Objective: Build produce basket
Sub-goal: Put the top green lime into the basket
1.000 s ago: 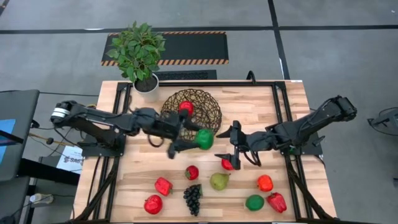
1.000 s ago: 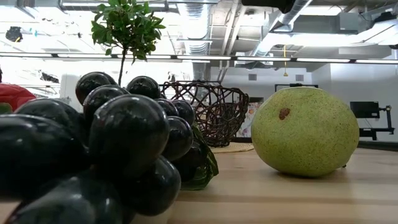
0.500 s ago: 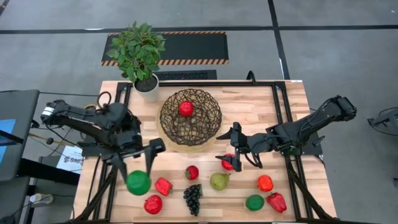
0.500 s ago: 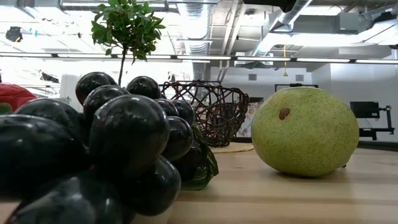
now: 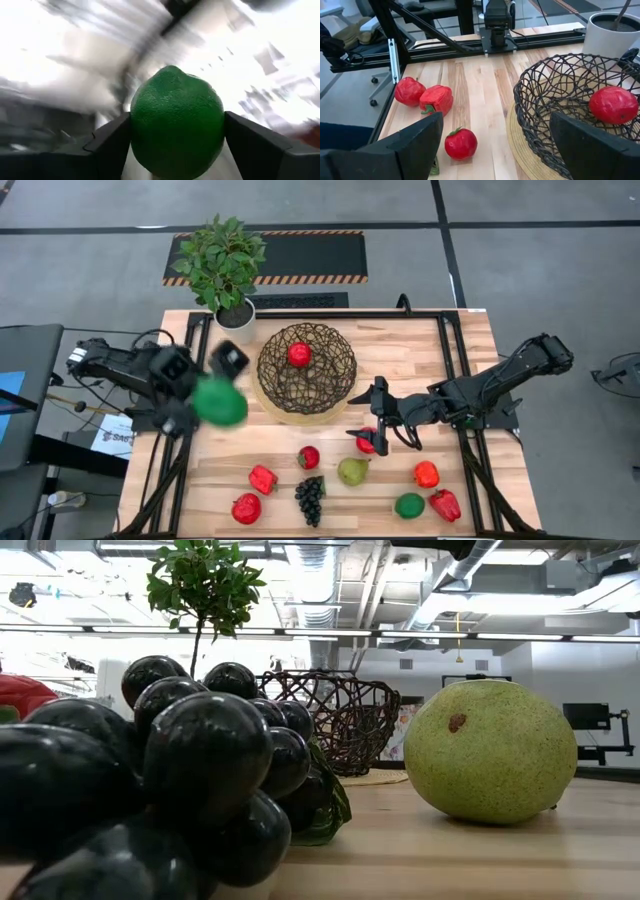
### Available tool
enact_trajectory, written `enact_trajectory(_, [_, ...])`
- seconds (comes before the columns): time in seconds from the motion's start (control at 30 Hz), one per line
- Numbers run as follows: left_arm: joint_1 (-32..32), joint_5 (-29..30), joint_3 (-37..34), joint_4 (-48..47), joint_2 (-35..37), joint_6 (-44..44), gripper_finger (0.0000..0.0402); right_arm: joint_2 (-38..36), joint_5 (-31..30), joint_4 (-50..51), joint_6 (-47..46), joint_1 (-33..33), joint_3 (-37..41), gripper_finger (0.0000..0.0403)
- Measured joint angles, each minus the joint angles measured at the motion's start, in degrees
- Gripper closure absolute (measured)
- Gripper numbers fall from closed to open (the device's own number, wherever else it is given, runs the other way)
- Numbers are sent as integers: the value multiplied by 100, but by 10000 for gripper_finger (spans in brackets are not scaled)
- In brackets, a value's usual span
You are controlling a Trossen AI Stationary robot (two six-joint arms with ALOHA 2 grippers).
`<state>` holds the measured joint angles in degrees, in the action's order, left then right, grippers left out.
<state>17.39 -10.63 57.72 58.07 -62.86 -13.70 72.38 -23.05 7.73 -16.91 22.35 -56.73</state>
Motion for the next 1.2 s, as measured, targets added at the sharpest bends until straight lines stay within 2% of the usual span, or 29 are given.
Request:
enact_trajectory(0.1, [70,1313,1,445,-1,-145,121,2,0,0,-6,0,0,20])
enact_trajectory(0.2, [74,2226,1,806,-3,-203,121,2,0,-2,-62,0,0,20])
enact_trajectory(0.33, [74,2937,1,944,-1,-34,121,2,0,-2,-113,0,2,20])
enact_trajectory(0.43, [72,3232,1,733,-1,344,121,2,0,-2,-124,0,2,20])
enact_trajectory(0.5, [25,3341,1,332,1,887,121,3,0,-2,-124,0,2,20])
enact_trajectory(0.6, [-54,3710,1,-858,17,1723,121,4,0,0,-124,0,2,20])
enact_trajectory(0.73, [-294,4666,1,-2790,24,2080,121,4,0,18,-124,0,2,20])
enact_trajectory(0.8, [-531,4911,1,-3776,-11,2025,121,4,0,20,-122,0,2,20])
enact_trajectory(0.87, [-822,4864,1,-4787,-21,1634,121,4,0,20,-122,0,2,20])
enact_trajectory(0.93, [-1191,4555,1,-5653,-40,1087,121,4,1,20,-122,-11,2,20])
enact_trajectory(1.03, [-1835,3662,-6,-6707,-141,494,121,4,4,20,-121,-49,4,20])
enact_trajectory(1.13, [-2444,2575,9,-6989,-398,241,121,7,9,18,-120,-121,6,20])
enact_trajectory(1.2, [-2743,2117,-1,-7030,-648,212,121,6,9,-5,-120,-172,7,20])
